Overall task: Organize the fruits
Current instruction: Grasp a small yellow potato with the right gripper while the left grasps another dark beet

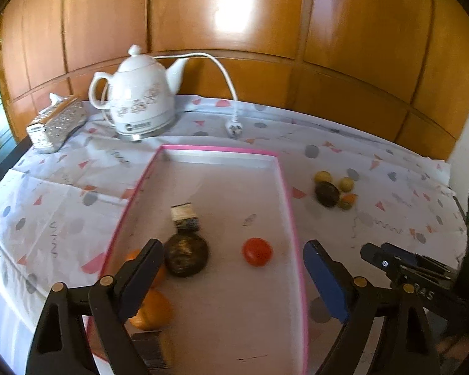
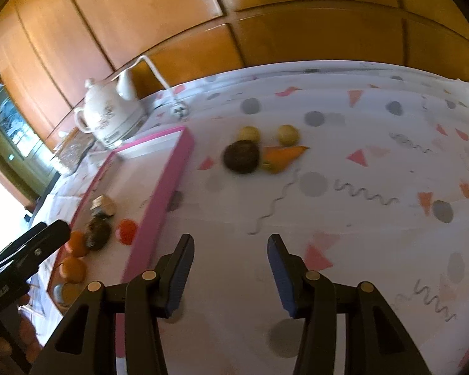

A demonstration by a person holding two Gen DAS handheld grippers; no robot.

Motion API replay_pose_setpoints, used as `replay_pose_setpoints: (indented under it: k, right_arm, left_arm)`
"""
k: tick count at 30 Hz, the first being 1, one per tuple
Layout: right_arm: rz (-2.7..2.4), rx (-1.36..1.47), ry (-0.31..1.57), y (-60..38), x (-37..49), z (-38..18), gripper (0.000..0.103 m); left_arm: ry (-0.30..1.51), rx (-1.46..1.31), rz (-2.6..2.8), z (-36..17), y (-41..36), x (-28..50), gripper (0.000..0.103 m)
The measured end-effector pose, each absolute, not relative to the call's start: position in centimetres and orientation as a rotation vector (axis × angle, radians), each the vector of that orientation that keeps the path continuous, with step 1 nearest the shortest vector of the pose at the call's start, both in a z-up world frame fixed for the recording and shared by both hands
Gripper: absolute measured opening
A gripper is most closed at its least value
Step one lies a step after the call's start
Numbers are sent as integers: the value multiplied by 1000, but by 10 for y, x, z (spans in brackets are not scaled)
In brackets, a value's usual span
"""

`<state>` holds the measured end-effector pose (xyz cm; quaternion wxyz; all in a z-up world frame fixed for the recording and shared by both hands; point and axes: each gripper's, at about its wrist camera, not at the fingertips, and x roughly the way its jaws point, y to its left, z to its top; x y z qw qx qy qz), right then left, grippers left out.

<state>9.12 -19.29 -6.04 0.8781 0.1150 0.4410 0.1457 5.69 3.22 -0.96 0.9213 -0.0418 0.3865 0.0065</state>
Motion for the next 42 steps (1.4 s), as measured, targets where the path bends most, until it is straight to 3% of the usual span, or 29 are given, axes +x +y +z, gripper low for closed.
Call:
replay_pose_setpoints:
  k: [5,7,11,15,16,42]
  right_arm:
    - [272,229,924,-203,99,-66,49]
    - [262,214,922,-205,104,-68,49]
    - [243,199,909,-208,114,-69,38]
    - [231,182,897,-208,125,-67,36]
    - [224,178,895,-209,129,-66,33]
    - [214,113,895,-219,206,-75,33]
  left_arm:
    - [798,-68,-19,-11,18,63,89]
    - [799,-67,-32,-12,13,67,83]
    - [812,-70,-83,-14,-1,82,67]
    - [831,-85,-125,-16,-13,97,59]
    - [833,-80,-133,-16,-17,100,59]
    - [926,-105,-181,-49,-67,183,43]
